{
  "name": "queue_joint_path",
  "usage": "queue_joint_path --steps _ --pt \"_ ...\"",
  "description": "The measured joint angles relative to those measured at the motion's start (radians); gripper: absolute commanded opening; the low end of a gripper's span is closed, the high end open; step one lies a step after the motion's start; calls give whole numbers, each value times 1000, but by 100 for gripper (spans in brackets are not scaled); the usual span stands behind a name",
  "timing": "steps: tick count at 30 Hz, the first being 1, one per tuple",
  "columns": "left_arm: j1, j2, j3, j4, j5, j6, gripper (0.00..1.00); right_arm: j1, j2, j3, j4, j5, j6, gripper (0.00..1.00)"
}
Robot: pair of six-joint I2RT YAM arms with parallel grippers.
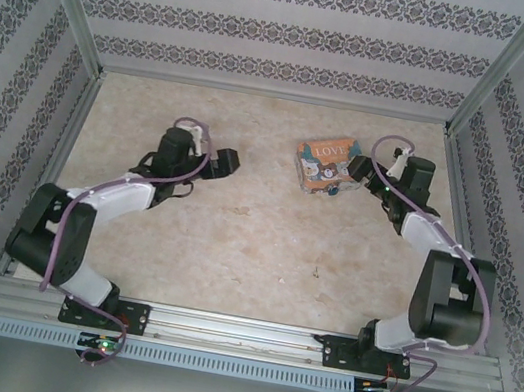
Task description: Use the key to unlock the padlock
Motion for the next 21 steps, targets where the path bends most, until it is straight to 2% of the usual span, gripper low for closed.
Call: queue_joint_path --steps 8,17,21 --pt "-119 231 189 24 60 -81 100 0 171 132 -12 -51 2 98" --pt "-214 460 447 9 137 -127 100 0 301 232 -27 -113 0 98" --pt "-235 513 511 -2 154 -142 100 0 328 262 -44 -135 -10 98"
